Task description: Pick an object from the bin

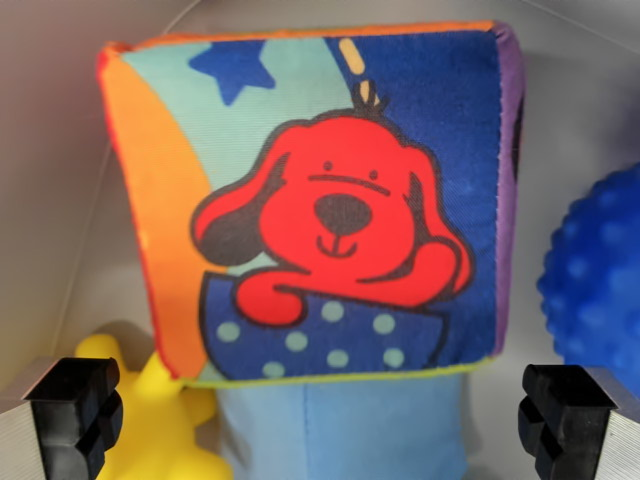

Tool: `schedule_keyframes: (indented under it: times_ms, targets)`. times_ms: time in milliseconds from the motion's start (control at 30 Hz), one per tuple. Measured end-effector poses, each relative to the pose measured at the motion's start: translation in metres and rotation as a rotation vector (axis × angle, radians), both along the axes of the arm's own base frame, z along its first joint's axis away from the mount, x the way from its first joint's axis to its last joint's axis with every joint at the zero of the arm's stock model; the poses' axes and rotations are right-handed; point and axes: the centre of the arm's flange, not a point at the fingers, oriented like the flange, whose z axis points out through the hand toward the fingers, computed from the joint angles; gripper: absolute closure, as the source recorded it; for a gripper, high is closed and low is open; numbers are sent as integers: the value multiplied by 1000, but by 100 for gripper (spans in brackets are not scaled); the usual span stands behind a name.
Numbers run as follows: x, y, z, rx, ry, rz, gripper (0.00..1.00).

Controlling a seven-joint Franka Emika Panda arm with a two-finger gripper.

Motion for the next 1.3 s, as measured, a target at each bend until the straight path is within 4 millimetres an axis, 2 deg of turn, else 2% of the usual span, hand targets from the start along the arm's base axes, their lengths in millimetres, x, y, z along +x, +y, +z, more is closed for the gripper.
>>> schedule_keyframes:
  times_ms: [233, 567, 600, 1300]
  targets:
    - [0, 0, -22, 1, -2, 1, 0]
    - [2, -5, -38, -2, -5, -4, 0]
    - [2, -4, -40, -2, -4, -4, 100]
    - [1, -3, -41, -3, -3, -1, 100]
